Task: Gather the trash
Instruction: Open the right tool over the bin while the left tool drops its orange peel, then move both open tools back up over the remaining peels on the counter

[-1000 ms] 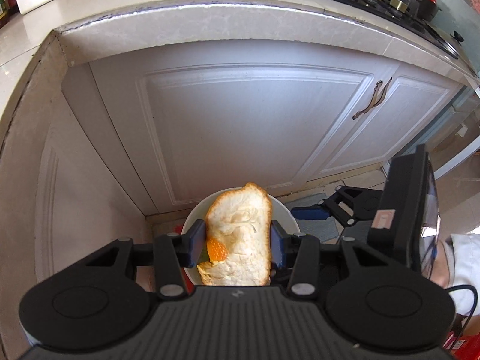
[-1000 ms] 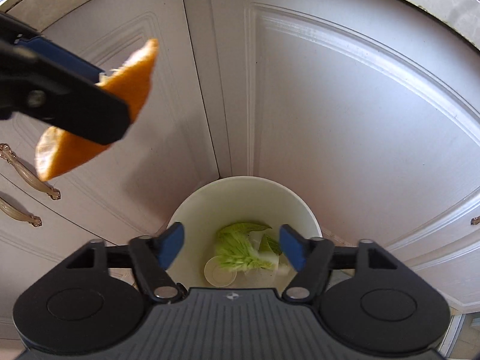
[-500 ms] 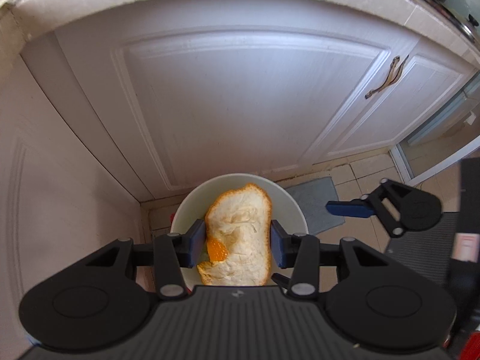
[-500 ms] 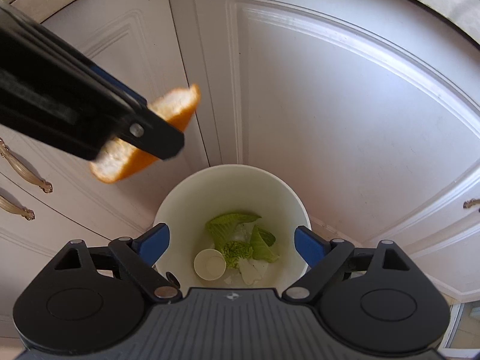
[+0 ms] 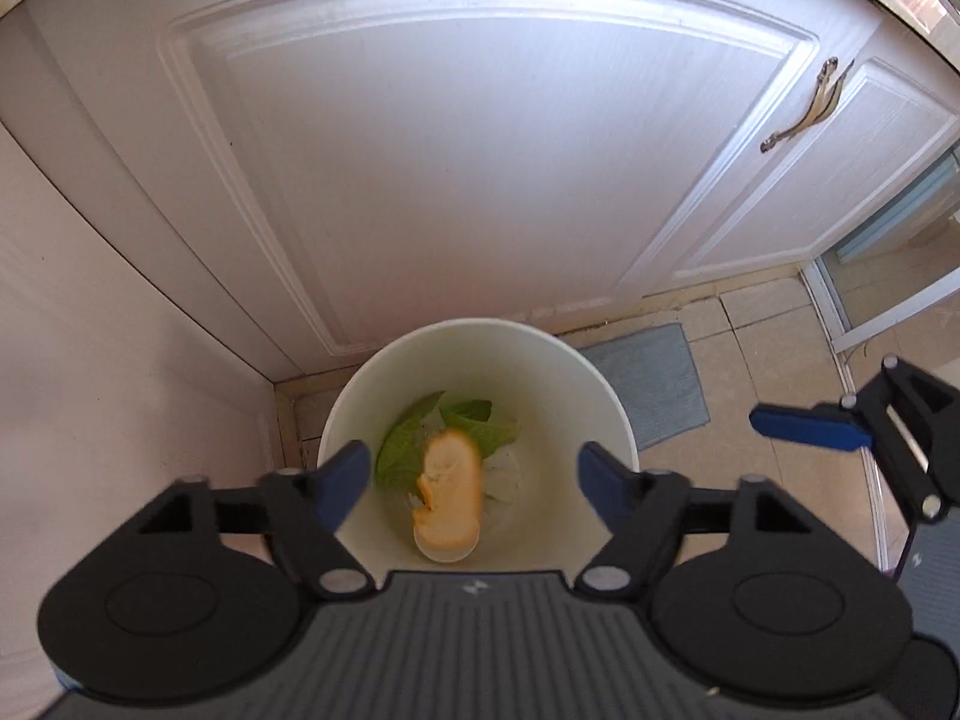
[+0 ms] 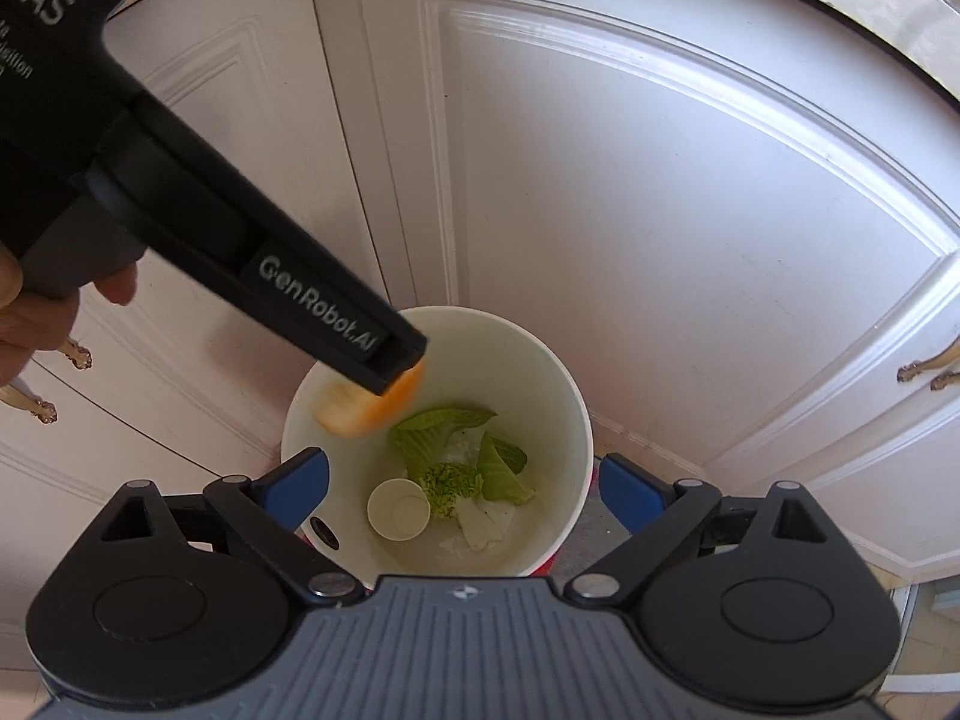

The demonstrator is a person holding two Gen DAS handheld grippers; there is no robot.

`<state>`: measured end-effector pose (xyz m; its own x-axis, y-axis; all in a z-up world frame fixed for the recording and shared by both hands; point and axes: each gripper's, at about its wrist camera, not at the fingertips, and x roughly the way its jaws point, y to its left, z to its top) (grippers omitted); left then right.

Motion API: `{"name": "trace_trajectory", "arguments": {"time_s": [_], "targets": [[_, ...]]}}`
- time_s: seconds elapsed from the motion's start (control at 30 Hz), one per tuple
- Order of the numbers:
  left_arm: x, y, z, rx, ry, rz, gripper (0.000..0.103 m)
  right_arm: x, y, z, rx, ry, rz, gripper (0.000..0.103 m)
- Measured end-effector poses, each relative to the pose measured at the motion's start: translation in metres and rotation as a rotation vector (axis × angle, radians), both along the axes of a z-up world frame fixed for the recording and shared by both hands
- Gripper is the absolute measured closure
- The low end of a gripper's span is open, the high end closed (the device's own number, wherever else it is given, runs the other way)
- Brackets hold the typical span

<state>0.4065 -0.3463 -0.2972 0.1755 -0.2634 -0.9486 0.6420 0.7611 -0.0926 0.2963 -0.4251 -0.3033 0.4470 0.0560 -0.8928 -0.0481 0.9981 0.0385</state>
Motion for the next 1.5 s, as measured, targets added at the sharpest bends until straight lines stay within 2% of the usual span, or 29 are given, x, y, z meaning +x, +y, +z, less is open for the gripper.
{"name": "trace_trajectory", "arguments": {"time_s": [0.07,0.23,0.5,0.63,0.9,1.03,1.2,1.5], "targets": [[0.0,-0.001,0.002,0.0,-0.009,0.0,0.018,-0.001,0.0,-0.001,-0.003,0.001,-0.005,0.004],[0.002,0.0,0.005,-0.003,-0.027,0.01,0.015,-0.002,0.002,0.002,-0.019,-0.005,-0.001,0.004],[-0.005,0.008,0.023,0.009,-0.1,0.064,0.015,-0.009,0.005,0.024,-0.028,-0.025,0.003,0.003],[-0.011,0.017,0.047,0.0,-0.143,0.091,0.015,-0.017,0.007,0.038,-0.038,-0.041,0.002,0.003],[-0.037,0.041,0.115,-0.045,-0.256,0.119,0.015,-0.029,0.016,0.074,-0.075,-0.084,0.002,0.002],[-0.055,0.065,0.155,-0.074,-0.302,0.146,0.013,-0.04,0.03,0.103,-0.109,-0.126,0.028,0.0],[-0.08,0.11,0.194,-0.117,-0.325,0.218,0.011,-0.052,0.047,0.141,-0.095,-0.18,0.064,0.0],[-0.125,0.211,0.236,-0.05,-0.449,0.393,0.011,-0.063,0.097,0.2,-0.057,-0.281,0.208,0.0]]}}
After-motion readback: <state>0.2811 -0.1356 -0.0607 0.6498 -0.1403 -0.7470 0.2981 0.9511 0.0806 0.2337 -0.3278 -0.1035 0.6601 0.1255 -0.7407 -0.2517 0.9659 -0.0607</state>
